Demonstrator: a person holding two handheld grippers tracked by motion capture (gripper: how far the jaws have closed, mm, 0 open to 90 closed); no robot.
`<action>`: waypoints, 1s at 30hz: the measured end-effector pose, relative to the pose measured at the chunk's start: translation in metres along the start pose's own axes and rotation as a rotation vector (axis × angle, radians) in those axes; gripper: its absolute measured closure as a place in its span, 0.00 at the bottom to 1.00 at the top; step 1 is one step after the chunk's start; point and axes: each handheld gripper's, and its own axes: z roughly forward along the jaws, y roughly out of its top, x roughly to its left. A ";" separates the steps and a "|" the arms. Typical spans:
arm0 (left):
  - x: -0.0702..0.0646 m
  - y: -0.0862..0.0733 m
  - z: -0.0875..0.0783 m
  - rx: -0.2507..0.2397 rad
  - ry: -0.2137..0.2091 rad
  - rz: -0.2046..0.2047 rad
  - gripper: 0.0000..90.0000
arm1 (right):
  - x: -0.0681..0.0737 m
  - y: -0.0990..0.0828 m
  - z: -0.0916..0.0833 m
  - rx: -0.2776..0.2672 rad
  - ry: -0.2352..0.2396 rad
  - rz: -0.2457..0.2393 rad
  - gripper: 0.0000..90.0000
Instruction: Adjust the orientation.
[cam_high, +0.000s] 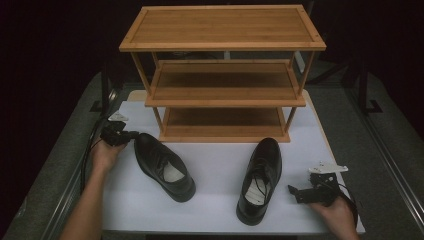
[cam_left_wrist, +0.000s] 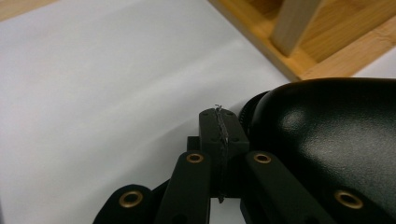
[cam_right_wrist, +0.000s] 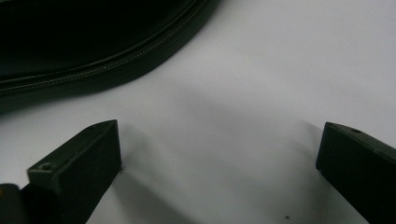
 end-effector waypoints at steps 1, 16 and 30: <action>-0.002 0.001 0.000 0.002 -0.006 0.002 1.00 | 0.000 0.000 0.000 0.000 0.000 0.000 0.00; -0.031 -0.003 -0.002 -0.013 -0.072 0.014 1.00 | 0.000 0.000 0.000 0.000 0.000 0.000 0.00; -0.056 -0.004 -0.005 -0.005 -0.083 0.033 1.00 | 0.000 0.000 0.000 0.000 0.000 0.000 0.00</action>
